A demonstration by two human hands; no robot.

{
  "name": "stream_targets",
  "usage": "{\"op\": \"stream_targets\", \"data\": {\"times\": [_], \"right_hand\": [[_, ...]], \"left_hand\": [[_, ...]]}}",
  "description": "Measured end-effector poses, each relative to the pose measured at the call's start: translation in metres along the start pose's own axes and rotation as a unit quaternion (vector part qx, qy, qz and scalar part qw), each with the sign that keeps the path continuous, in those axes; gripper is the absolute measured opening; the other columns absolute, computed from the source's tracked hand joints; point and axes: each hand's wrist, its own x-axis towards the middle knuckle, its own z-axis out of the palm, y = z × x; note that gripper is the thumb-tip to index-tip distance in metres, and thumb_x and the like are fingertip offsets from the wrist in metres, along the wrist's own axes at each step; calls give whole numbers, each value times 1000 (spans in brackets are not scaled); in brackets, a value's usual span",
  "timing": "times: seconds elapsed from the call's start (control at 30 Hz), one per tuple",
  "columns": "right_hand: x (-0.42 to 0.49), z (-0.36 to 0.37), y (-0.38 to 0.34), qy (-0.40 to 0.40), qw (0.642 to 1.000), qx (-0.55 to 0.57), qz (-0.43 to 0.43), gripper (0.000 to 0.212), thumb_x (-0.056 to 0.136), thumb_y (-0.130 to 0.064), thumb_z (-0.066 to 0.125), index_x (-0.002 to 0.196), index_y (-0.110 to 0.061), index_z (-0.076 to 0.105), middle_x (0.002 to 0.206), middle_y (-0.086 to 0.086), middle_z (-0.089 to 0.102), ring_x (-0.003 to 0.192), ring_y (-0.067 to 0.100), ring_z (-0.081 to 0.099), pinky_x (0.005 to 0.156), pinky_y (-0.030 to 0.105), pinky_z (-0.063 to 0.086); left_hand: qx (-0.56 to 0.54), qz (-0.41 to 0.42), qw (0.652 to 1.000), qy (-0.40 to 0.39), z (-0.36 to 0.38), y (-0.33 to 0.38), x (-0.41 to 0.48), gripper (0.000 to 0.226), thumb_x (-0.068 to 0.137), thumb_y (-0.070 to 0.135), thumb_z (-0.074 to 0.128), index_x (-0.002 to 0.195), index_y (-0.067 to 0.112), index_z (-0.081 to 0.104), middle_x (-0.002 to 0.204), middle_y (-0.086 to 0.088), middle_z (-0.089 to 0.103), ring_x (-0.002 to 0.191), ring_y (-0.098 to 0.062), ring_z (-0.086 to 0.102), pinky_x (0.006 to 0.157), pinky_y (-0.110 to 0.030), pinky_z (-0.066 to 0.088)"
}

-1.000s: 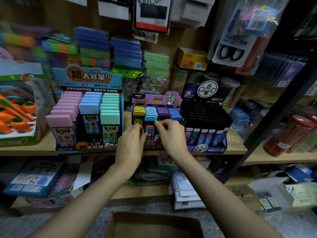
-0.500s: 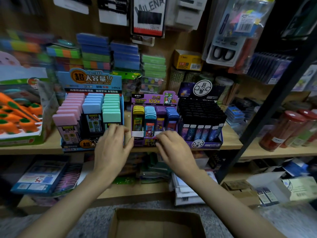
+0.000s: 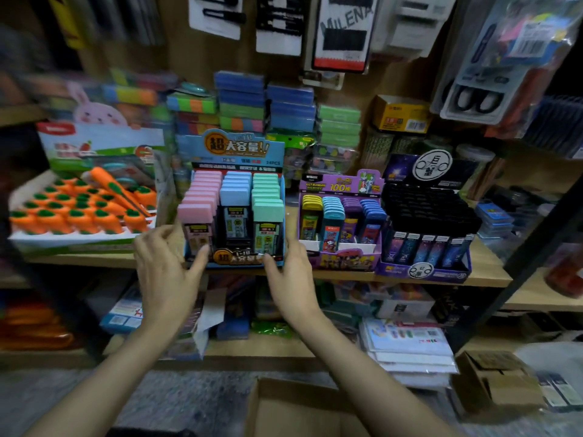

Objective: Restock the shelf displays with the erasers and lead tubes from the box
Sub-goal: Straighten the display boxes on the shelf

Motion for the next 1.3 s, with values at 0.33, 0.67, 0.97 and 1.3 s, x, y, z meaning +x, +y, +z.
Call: {"op": "stream_targets", "data": {"times": [0.33,0.67,0.97,1.3], "right_hand": [[4,34,0,49,997,-5,58,67,96,-33,50,149,-9,18,156,3,23,143,16,21,114,25,21],[-7,13,-6,45,997,13,57,63,98,-36,44,151,-15,15,156,-1,21,143,12,18,110,19,16],[52,-9,-51,67,989,127,47,63,99,-46,35,151,-20,12,158,-4,14,145,12,12,116,30,13],[81,-11,-50,-13,997,58,45,51,99,-23,40,147,-11,26,150,5,34,131,20,39,102,29,32]], "left_hand": [[-190,-113,965,-143,21,-14,14,58,81,30,72,130,13,48,123,-4,60,110,-20,56,87,-33,44],[-234,-107,948,-185,7,-14,16,82,74,61,63,141,21,37,142,4,46,131,-17,41,103,-37,37],[-397,-156,900,-82,9,19,69,39,97,43,43,133,30,48,130,19,51,122,-1,45,103,-23,34],[-336,-148,914,-173,30,17,91,52,97,20,45,146,20,29,151,1,32,135,-12,31,106,-28,21]]}}
